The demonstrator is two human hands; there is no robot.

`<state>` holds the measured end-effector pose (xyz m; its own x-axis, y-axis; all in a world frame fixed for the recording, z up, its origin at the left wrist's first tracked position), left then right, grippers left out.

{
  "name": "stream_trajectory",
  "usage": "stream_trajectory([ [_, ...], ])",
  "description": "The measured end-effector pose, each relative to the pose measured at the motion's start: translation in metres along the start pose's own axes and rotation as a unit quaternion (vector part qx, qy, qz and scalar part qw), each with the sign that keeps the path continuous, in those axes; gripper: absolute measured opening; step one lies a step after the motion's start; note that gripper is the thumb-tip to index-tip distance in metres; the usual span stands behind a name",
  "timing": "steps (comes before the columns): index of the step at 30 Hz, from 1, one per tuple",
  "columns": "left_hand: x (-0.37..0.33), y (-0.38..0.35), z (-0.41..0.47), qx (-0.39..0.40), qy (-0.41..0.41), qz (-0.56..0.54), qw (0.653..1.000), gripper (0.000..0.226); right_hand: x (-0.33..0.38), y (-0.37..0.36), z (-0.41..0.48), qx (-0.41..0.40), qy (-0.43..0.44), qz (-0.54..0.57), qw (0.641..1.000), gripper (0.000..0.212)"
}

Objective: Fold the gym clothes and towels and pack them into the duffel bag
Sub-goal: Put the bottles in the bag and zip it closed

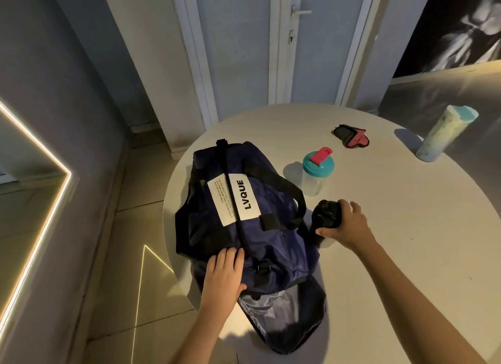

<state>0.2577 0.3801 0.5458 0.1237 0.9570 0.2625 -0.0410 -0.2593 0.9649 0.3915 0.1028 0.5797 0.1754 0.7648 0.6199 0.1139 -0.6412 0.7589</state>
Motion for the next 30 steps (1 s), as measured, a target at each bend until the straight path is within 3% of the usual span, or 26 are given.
stream_trajectory([
  [2,0.002,0.001,0.002,-0.039,-0.007,0.015,0.999,0.064,0.003,-0.003,-0.014,-0.008,-0.003,0.077,0.997,0.086],
  [4,0.005,0.001,0.005,-0.075,-0.021,0.024,0.997,0.049,0.004,-0.002,-0.032,-0.044,-0.019,0.093,0.994,0.083],
  [8,0.011,0.006,0.011,-0.134,-0.057,0.025,0.989,0.039,0.013,0.013,-0.079,-0.143,-0.036,0.129,0.981,0.078],
  [12,0.016,0.022,0.012,-0.185,-0.084,-0.006,0.979,0.031,0.021,0.021,-0.131,-0.184,-0.059,0.199,0.961,0.077],
  [18,0.03,0.057,0.022,-0.252,-0.043,-0.115,0.96,0.037,0.026,-0.008,-0.211,-0.162,-0.093,0.248,0.95,0.07],
  [22,0.027,0.064,0.034,-0.266,-0.027,-0.141,0.953,0.025,0.032,-0.055,-0.22,-0.117,-0.098,0.291,0.944,0.073],
  [27,0.024,0.053,0.028,-0.273,-0.014,-0.18,0.945,0.036,0.05,-0.099,-0.205,-0.119,-0.049,0.289,0.949,0.089],
  [30,0.024,0.049,0.028,-0.298,-0.043,-0.202,0.932,0.03,0.057,-0.107,-0.196,-0.115,-0.012,0.243,0.963,0.085],
])
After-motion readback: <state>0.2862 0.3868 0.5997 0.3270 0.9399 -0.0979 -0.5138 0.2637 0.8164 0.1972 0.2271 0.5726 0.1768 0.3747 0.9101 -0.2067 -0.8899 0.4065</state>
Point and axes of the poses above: each hand's wrist, its own z-axis towards the middle knuckle, its own y-axis out of the back of the hand, x = y × z, the point moved 8 cm from there along z, towards the middle knuckle, and after that the axes turned 13 degrees about z, right-handed, at the moved point
